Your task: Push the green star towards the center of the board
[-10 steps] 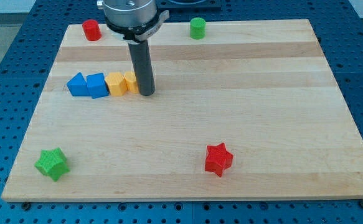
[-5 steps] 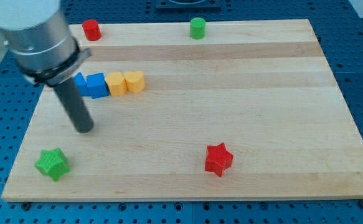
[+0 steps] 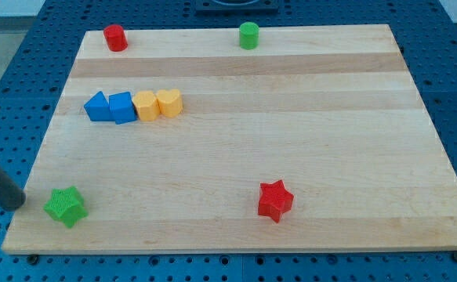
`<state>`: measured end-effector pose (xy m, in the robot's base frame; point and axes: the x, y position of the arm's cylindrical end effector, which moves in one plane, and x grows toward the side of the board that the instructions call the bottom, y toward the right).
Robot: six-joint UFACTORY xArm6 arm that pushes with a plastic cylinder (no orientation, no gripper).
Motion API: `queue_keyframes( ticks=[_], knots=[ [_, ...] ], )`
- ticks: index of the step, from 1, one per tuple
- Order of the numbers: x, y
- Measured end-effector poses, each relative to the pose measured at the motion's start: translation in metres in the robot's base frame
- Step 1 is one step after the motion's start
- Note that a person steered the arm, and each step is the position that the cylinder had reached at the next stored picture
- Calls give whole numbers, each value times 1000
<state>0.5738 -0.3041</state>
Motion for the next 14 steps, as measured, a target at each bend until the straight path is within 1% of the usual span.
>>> queue_keyframes(
  ticks=[1, 2, 4, 5, 6, 8, 10, 11, 12, 14],
  knots=[
    [21, 2],
    [21, 21],
    [22, 86],
    [14, 109],
    [2, 110],
    [-2, 103],
    [-26, 103],
    [-50, 103],
    [-65, 105],
    [-65, 152]
  ],
)
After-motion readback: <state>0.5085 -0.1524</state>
